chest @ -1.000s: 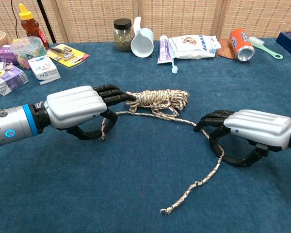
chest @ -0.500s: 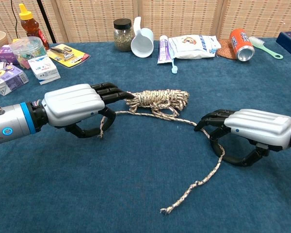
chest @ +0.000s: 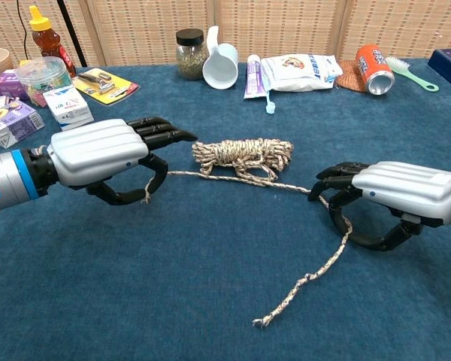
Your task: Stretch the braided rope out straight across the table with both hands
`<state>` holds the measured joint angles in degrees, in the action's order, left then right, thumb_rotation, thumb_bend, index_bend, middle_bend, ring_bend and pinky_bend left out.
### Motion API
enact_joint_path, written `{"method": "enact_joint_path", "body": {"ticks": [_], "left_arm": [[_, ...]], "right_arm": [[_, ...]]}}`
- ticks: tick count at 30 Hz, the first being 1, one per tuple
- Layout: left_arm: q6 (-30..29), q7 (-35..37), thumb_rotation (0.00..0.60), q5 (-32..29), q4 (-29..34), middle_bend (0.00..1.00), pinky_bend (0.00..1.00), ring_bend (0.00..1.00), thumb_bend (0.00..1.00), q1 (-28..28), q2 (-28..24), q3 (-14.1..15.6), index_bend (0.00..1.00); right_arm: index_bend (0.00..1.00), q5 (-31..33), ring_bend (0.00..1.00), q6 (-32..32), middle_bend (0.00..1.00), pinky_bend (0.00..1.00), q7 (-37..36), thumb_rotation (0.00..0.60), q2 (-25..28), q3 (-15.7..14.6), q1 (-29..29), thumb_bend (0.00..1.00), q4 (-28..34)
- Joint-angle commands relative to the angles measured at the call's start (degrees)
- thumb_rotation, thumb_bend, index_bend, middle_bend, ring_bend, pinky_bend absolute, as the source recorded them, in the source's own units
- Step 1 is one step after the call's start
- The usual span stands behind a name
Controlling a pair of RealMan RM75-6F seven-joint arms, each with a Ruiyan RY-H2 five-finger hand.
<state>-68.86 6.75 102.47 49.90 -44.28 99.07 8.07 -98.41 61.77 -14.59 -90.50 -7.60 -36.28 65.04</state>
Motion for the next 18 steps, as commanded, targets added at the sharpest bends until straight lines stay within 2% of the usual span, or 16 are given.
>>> {"method": "enact_joint_path", "body": {"ticks": [1,12,18], "left_arm": [[-0.99,0.47,0.6,-0.61,1.24,0.04,0.0,0.0,0.48,0.72,-1.55,-0.37,0.61],[-3.99,1.81,0.6,-3.51,4.24,0.04,0.0,0.0,0.49,3.65,-7.72,-2.13,0.62],[-5.03,2.08,0.6,-3.59,4.66,0.05,0.0,0.0,0.49,4.87,-10.35,-2.01,0.62]], "right_arm": [[0.63,0.31,0.05,0.6,0.22,0.0,0.62,0.6,0.87,0.52,0.16,0.54,1.03],[0.63,2.35,0.05,1.41,0.22,0.0,2.87,0.6,4.11,2.73,0.48,0.54,3.83],[0.64,3.75,0.06,1.61,0.23,0.0,3.53,0.6,5.63,3.72,0.98,0.54,4.97]]}}
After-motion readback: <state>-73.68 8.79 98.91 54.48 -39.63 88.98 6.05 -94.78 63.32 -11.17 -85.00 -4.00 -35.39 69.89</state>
